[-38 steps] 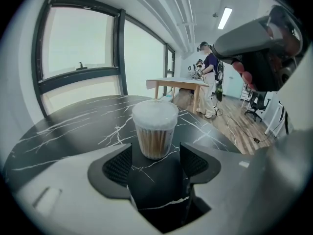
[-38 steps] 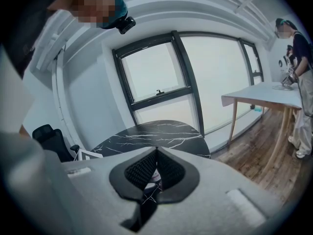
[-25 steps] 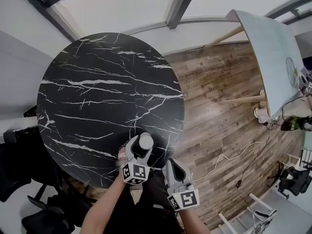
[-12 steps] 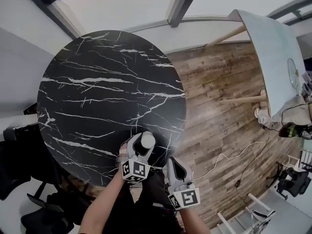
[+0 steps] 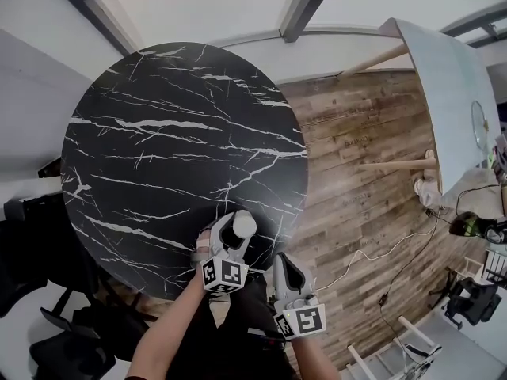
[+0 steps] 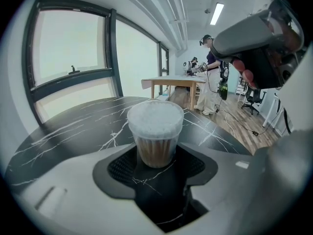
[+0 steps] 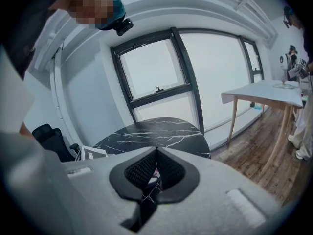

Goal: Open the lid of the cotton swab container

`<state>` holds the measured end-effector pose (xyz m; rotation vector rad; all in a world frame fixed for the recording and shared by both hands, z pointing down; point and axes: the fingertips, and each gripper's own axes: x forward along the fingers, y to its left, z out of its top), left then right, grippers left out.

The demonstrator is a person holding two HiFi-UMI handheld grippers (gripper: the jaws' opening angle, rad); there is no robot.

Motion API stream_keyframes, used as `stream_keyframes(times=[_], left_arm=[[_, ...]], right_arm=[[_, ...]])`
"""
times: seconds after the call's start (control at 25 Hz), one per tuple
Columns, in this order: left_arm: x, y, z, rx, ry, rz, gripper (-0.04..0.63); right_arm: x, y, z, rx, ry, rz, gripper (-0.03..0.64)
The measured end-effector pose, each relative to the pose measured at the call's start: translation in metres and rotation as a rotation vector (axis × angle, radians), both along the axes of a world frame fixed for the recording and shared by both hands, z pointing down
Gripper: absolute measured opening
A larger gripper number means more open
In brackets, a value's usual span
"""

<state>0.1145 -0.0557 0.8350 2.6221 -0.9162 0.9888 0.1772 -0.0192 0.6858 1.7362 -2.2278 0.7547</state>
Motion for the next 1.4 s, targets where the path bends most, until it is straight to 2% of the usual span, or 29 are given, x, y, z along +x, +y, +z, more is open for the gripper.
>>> stream_keyframes(times=[0.52,0.8,1.04,1.4], left_arm=[[-0.001,0.004,-0.001,-0.014,0.010,0.039,0.249],[-0.002,0.001,-0.003,-0.023,0.045,0.016,0.244],[-0.001,0.005,-0.004,0.010,0.038,0.051,0.242],[-0.002,0.006,-0.013,-0.001,0.101,0.065,0.239]], right_arm=[[0.003,0.005,0.001,-0.004,0.007,0.005,-0.001],[0.006,0.009,0.000,0.004,0.009,0.007,-0.002],[0.005,0.012,-0.002,0.008,0.009,0.009,-0.002],[0.004,0.013,-0.005,0.014,0.013,0.009,-0.002]])
